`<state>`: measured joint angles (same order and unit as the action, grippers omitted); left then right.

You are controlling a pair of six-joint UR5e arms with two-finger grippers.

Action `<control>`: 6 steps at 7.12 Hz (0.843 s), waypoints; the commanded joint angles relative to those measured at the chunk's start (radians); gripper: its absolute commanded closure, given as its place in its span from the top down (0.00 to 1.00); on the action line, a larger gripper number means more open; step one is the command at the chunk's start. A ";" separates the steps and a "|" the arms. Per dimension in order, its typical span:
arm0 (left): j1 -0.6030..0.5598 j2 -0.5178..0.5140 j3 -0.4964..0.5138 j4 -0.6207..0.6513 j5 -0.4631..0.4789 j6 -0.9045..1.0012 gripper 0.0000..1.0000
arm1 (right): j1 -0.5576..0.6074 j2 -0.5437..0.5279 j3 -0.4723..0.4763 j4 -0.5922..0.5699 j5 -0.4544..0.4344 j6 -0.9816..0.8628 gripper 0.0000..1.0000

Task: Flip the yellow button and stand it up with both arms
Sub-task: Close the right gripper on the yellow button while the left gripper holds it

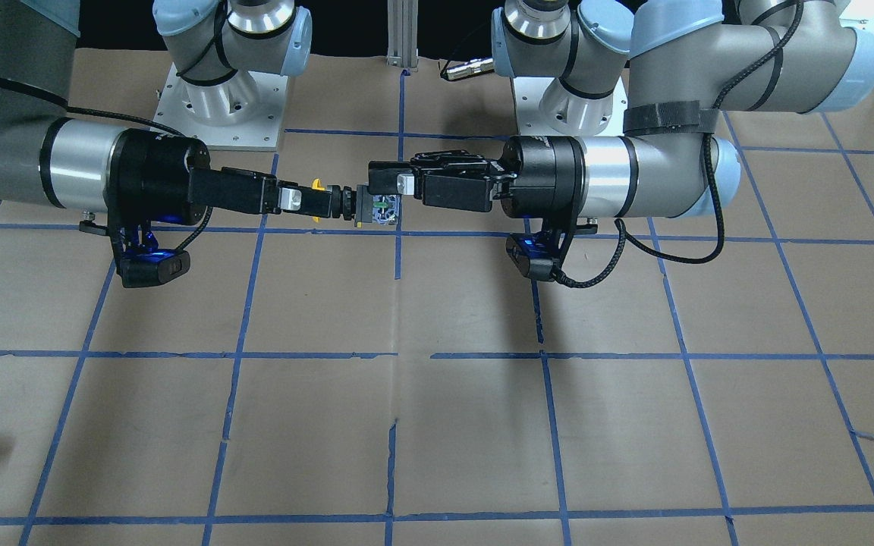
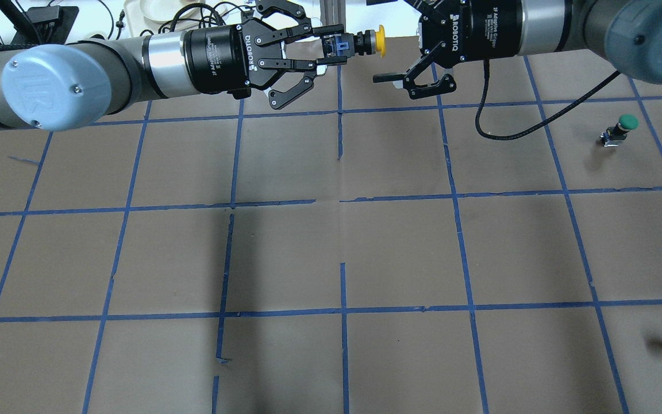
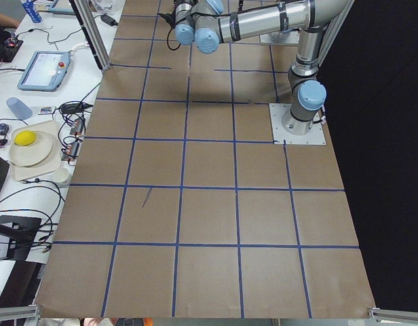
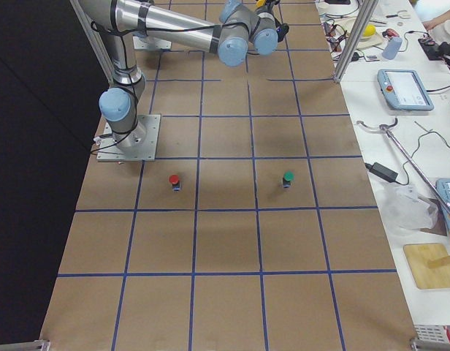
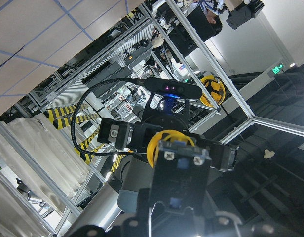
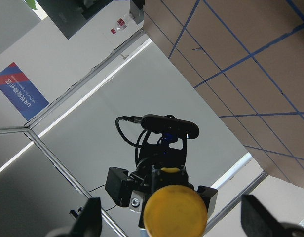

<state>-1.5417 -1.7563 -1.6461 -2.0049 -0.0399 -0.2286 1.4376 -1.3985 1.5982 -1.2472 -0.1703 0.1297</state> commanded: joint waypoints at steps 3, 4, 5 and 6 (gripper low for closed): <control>0.000 0.000 0.002 0.000 0.000 0.000 0.00 | 0.004 0.006 0.000 -0.011 -0.006 -0.005 0.28; 0.000 0.000 0.006 0.000 -0.002 -0.002 0.01 | 0.004 0.004 -0.003 -0.011 -0.014 -0.005 0.25; -0.002 0.000 0.006 0.000 0.002 -0.005 0.26 | 0.004 0.000 -0.006 -0.011 -0.014 -0.002 0.24; -0.002 0.004 0.009 0.000 0.003 -0.008 0.64 | 0.003 0.000 -0.007 -0.011 -0.014 -0.002 0.24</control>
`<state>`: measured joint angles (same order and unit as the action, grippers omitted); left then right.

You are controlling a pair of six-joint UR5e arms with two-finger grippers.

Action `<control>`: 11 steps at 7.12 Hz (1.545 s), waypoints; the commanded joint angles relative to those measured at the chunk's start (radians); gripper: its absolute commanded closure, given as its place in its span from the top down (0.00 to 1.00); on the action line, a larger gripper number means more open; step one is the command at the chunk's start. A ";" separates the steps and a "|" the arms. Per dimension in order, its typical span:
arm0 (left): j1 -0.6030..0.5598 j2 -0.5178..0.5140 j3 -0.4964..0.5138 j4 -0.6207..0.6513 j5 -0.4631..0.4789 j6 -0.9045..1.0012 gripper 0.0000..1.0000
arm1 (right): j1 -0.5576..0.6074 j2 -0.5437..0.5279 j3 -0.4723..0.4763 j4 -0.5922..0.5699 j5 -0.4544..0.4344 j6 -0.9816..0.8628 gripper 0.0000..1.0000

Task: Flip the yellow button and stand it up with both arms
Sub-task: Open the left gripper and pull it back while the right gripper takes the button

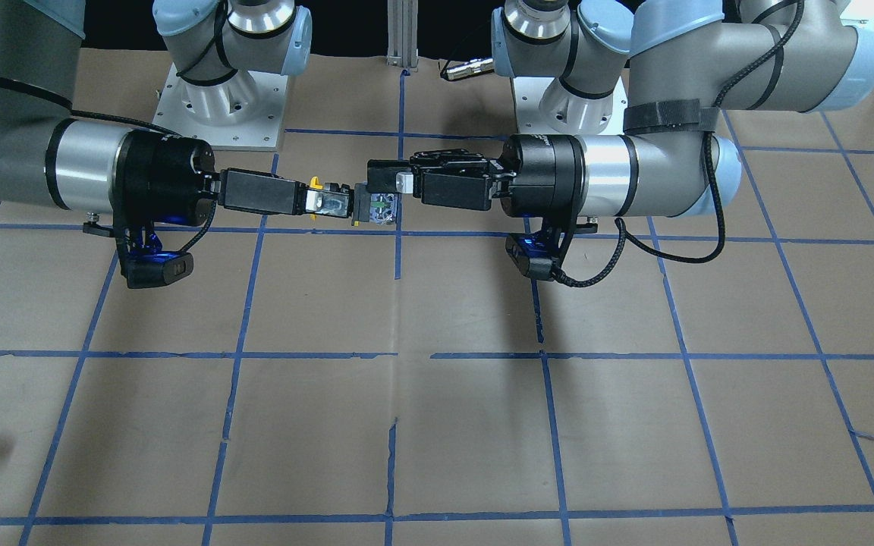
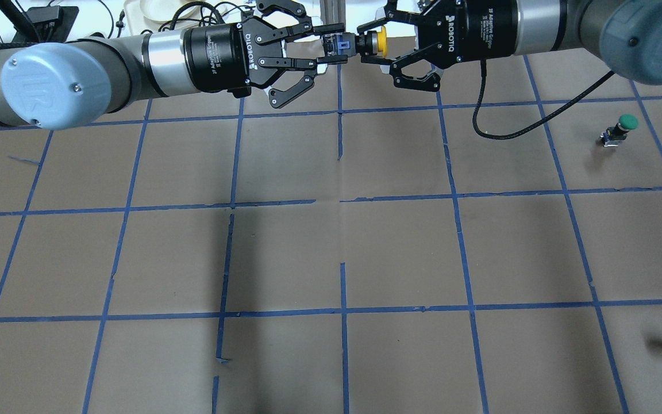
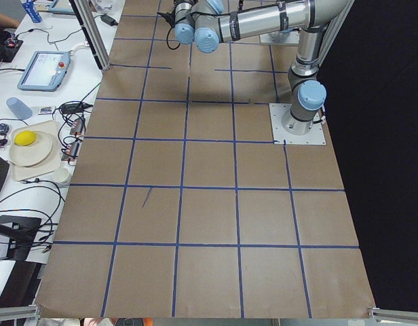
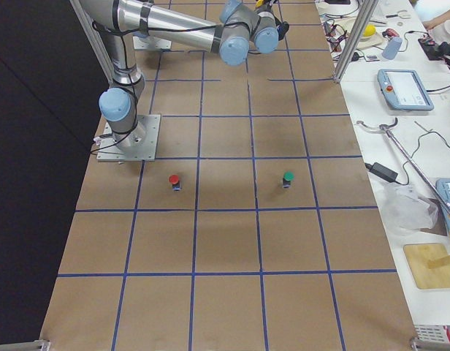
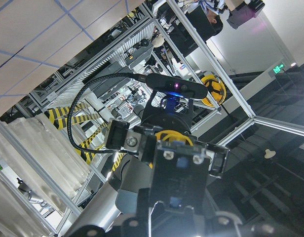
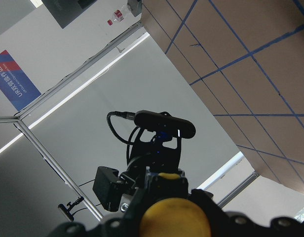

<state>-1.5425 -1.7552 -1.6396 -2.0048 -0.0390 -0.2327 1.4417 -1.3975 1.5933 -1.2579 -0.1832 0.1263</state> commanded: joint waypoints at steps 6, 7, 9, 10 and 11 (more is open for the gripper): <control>0.065 0.039 0.017 0.365 0.322 -0.449 1.00 | -0.152 -0.008 -0.047 -0.131 -0.400 -0.058 0.22; 0.073 0.039 0.015 0.499 0.469 -0.558 0.99 | -0.150 -0.006 -0.041 -0.144 -0.583 -0.173 0.21; 0.077 0.040 0.024 0.576 0.814 -0.533 0.98 | -0.149 0.000 -0.032 -0.167 -0.888 -0.424 0.20; 0.082 0.027 0.036 0.590 1.013 -0.422 0.98 | -0.150 0.003 -0.027 -0.173 -1.044 -0.582 0.19; 0.085 0.025 0.040 0.592 1.151 -0.316 0.98 | -0.153 0.006 -0.004 -0.223 -1.152 -0.711 0.18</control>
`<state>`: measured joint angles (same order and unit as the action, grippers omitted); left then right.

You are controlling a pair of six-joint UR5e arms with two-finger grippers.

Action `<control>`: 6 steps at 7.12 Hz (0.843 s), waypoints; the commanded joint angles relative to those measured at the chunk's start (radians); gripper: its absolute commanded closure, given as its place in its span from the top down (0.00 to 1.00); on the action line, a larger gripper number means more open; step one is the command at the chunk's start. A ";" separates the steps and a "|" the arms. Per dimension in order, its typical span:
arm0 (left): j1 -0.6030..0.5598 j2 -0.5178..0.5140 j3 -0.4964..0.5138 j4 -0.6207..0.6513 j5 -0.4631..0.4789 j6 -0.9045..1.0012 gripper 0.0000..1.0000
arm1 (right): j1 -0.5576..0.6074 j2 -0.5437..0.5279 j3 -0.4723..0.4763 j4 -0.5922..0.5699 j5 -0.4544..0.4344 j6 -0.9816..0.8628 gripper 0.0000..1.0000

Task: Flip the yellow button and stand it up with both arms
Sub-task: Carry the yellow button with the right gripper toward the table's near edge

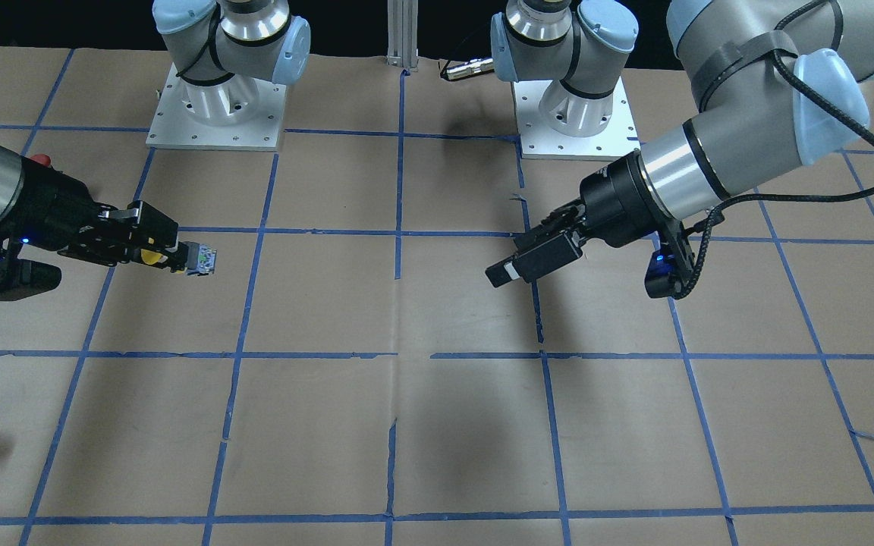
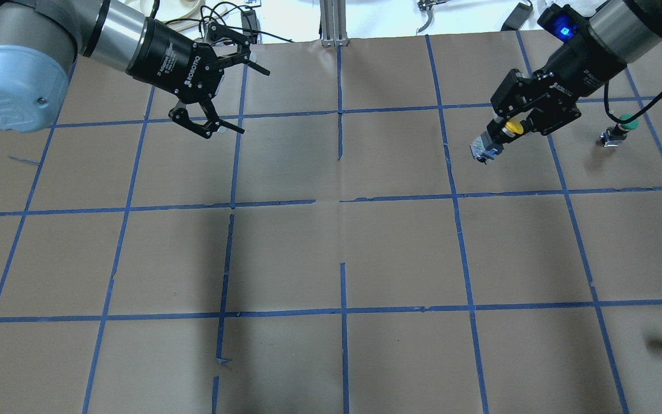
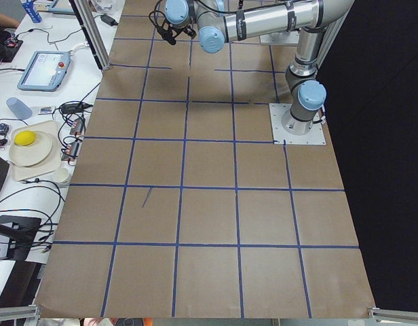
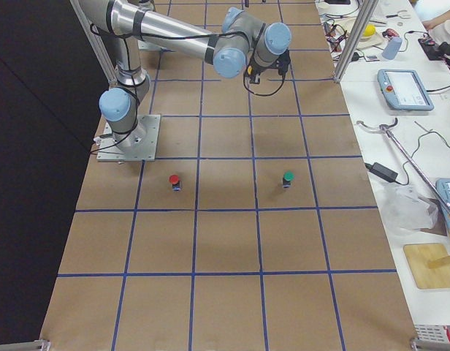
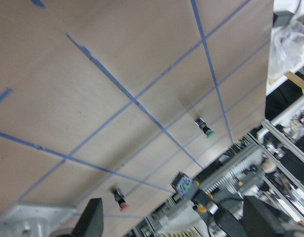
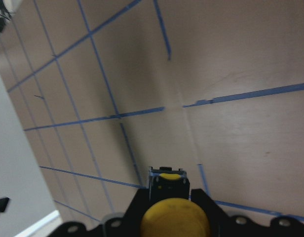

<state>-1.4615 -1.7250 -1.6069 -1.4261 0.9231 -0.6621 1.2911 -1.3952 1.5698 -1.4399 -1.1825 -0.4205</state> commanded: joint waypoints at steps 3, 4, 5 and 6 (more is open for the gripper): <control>0.004 -0.018 0.010 0.006 0.645 0.481 1.00 | -0.140 0.004 0.151 -0.271 -0.337 -0.512 0.16; 0.007 -0.005 0.005 -0.005 0.661 0.556 1.00 | -0.209 0.002 0.212 -0.368 -0.392 -0.693 0.16; 0.012 0.043 0.011 -0.045 0.660 0.579 1.00 | -0.270 -0.007 0.293 -0.454 -0.402 -0.825 0.16; 0.004 0.100 0.005 -0.068 0.660 0.579 1.00 | -0.321 -0.022 0.358 -0.553 -0.405 -1.013 0.16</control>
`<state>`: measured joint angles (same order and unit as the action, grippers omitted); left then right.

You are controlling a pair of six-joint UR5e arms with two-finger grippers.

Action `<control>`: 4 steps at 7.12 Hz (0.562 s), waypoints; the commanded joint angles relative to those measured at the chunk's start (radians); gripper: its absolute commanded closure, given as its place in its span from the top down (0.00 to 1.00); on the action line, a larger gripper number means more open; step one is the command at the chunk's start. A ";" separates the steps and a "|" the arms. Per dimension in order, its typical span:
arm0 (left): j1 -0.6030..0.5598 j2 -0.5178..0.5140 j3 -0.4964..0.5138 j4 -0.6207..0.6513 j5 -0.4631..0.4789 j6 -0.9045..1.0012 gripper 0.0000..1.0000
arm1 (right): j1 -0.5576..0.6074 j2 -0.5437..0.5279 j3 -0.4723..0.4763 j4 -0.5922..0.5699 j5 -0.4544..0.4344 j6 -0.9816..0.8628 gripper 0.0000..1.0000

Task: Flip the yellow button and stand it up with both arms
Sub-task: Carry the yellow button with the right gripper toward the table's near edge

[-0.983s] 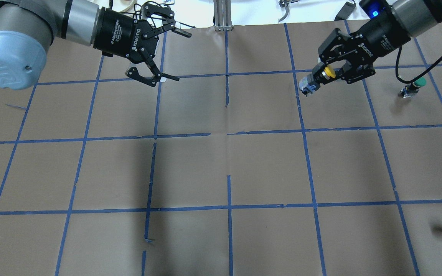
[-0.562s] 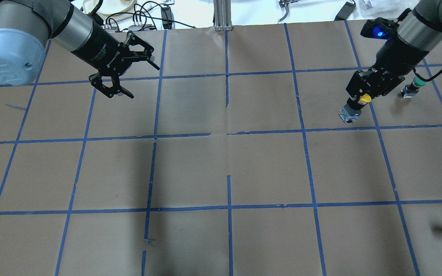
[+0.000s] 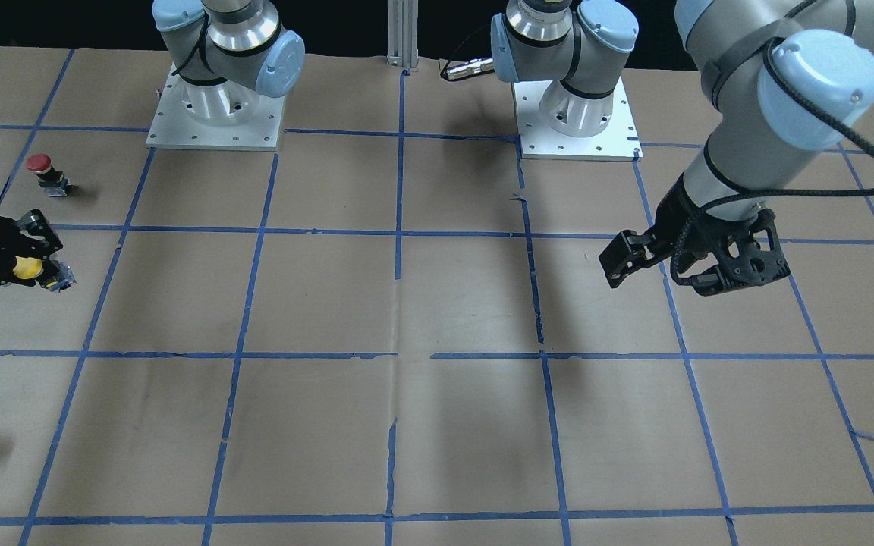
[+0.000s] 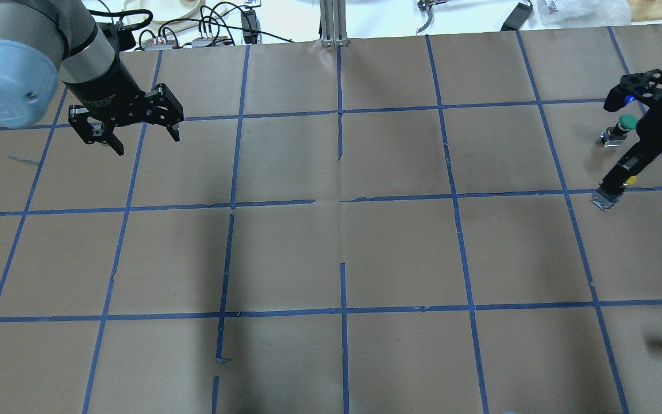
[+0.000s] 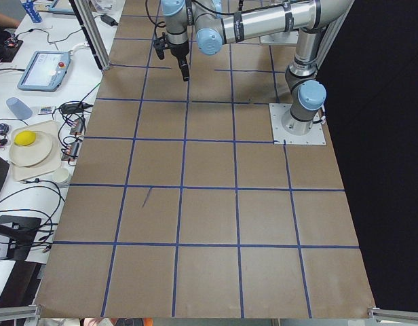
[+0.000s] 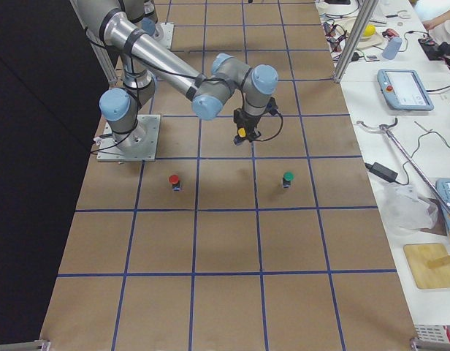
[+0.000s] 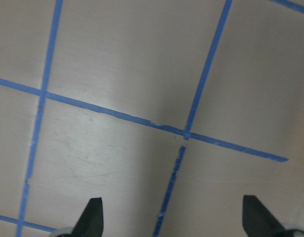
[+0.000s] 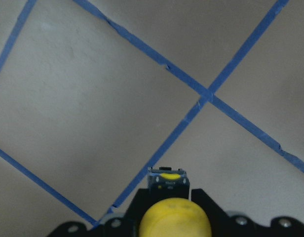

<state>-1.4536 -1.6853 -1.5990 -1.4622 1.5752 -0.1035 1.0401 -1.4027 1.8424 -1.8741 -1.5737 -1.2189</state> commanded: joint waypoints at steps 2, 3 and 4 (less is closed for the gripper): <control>-0.002 0.085 -0.002 -0.107 0.012 0.024 1.00 | -0.240 0.004 0.126 -0.200 0.001 -0.704 0.16; -0.001 0.079 -0.021 -0.098 0.025 0.033 1.00 | -0.253 0.001 0.139 -0.259 0.004 -0.852 0.16; -0.001 0.020 -0.004 -0.058 0.040 0.034 1.00 | -0.273 0.001 0.150 -0.278 0.055 -0.936 0.16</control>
<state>-1.4545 -1.6194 -1.6090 -1.5492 1.5990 -0.0737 0.8003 -1.4023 1.9760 -2.1132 -1.5598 -2.0062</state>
